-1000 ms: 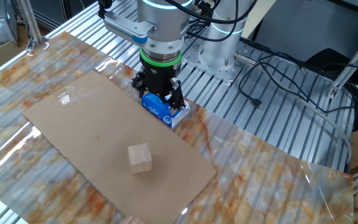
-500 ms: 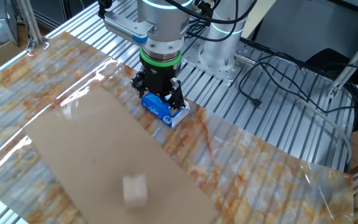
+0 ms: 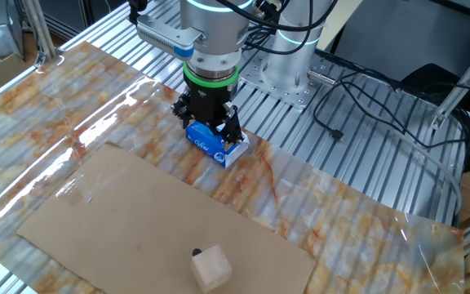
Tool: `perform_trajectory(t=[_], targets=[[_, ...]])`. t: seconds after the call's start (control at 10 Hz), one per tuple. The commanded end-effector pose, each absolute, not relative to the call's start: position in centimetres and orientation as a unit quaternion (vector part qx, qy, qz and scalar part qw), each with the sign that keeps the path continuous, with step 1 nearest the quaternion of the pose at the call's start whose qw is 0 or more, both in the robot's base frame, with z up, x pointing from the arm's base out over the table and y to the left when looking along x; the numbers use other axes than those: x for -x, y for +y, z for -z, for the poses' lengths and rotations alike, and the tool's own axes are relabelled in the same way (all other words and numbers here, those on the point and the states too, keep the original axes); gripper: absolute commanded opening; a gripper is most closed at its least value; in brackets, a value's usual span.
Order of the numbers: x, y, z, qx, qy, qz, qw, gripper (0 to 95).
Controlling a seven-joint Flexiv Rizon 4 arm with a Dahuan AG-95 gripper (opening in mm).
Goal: Hold a small block with the gripper and sweep it from left to right on the table
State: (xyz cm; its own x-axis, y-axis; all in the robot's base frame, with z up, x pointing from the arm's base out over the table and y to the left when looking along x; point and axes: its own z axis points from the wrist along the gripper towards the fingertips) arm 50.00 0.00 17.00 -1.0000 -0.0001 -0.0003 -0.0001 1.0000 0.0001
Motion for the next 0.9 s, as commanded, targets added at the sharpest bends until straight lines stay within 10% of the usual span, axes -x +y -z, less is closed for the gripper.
perform_trajectory(t=[0.1, 0.2, 0.9], targets=[[-50.00, 0.00, -17.00, 0.000, 1.000, 0.000, 0.000, 95.0], [-50.01, 0.00, -16.99, -0.323, 0.946, -0.003, 0.018, 0.0], [-49.83, 0.03, -16.86, -0.330, 0.944, -0.008, 0.018, 0.0]])
